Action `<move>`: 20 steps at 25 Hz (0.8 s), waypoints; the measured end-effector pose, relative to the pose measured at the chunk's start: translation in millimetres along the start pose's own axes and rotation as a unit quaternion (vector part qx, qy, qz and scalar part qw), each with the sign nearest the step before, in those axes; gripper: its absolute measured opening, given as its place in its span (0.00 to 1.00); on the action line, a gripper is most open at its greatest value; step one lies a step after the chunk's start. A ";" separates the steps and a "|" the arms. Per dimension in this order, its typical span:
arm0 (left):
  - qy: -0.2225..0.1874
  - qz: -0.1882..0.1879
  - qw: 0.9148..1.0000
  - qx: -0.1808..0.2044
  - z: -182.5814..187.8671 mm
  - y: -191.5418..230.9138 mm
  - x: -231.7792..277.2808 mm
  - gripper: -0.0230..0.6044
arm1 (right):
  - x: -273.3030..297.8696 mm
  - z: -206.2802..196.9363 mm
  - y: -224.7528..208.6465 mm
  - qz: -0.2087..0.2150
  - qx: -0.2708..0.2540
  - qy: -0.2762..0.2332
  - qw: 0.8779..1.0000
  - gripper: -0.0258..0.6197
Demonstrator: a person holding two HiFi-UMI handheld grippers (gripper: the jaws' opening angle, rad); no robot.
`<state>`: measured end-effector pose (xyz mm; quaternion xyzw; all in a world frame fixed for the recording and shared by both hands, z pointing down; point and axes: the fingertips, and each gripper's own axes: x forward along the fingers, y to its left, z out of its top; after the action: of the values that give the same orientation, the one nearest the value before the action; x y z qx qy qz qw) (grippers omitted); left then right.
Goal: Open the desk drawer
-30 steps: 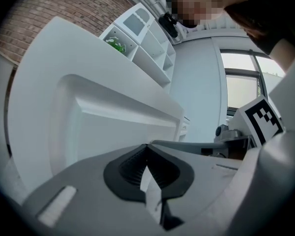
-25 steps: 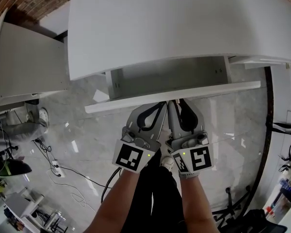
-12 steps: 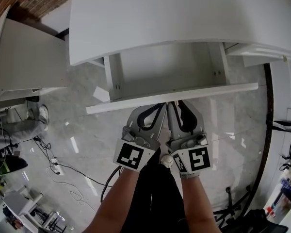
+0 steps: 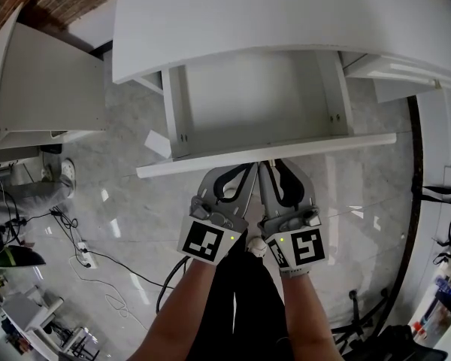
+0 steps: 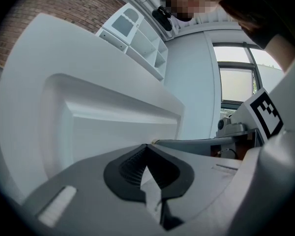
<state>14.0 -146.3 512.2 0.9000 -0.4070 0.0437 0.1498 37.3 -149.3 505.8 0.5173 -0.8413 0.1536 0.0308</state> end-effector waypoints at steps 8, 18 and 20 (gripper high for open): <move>0.004 0.000 1.000 0.002 -4.9 -10.4 -8.1 0.02 | -13.4 -5.2 3.9 0.002 0.001 0.004 1.000 0.16; 0.002 0.008 1.000 -0.003 -9.2 -26.6 -21.9 0.02 | -33.7 -9.1 11.0 0.011 -0.004 0.008 1.000 0.16; 0.000 0.010 1.000 -0.005 -10.6 -29.4 -24.4 0.02 | -37.4 -9.9 12.1 0.013 -0.007 0.008 1.000 0.16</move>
<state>20.1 -107.1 510.5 0.8951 -0.4162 0.0427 0.1539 42.9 -109.2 504.6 0.5053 -0.8485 0.1524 0.0388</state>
